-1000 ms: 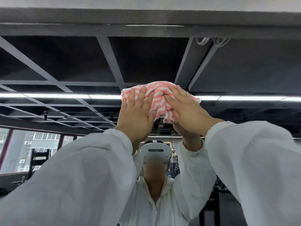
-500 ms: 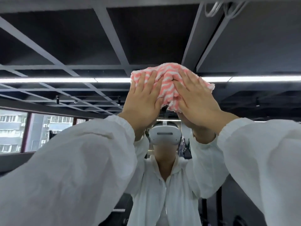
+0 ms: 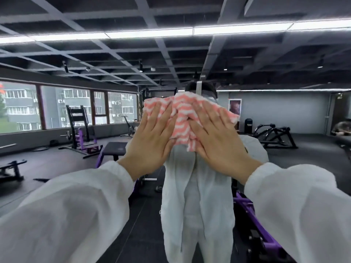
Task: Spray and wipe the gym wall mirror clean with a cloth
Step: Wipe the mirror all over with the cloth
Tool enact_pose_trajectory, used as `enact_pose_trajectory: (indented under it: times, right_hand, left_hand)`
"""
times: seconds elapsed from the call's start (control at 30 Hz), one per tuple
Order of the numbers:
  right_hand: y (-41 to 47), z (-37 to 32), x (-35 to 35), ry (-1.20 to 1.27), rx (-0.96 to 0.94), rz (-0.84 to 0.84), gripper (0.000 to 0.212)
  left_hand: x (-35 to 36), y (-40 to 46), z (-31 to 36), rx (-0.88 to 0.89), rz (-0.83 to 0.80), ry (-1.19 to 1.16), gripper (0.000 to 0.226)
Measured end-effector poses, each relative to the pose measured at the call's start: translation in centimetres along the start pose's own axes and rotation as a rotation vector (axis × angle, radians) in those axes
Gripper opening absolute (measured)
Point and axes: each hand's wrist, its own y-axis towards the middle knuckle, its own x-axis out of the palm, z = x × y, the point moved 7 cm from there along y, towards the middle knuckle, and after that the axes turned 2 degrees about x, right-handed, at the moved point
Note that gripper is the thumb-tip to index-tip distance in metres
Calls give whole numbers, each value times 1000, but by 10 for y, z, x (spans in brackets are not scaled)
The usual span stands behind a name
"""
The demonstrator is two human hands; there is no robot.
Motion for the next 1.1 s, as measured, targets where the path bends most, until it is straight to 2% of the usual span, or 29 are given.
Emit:
enact_pose_trajectory:
  times: [0.3, 0.4, 0.6, 0.77, 0.9, 1.03, 1.1]
  right_hand:
    - [-89, -65, 32, -5, -133, -158, 51]
    - [-114, -80, 41, -8, -177, -222, 54]
    - [-169, -101, 53, -40, -316, -325, 62]
    - [-217, -109, 60, -50, -399, -494, 68]
    - [-216, -96, 55, -69, -398, -486, 65]
    - [-169, -53, 32, -47, -303, -315, 51]
    - [-135, -20, 24, -59, -199, -267, 54]
  left_hand:
    - [28, -109, 57, 10, -166, 0, 51]
    - [39, -139, 75, -7, -238, 2, 51]
    - [56, -191, 116, 88, -340, 14, 54]
    - [65, -218, 150, 94, -473, -34, 62]
    - [60, -206, 159, 1, -449, -70, 63]
    - [48, -146, 143, -98, -326, -56, 65]
    - [38, -97, 126, -145, -225, -51, 68]
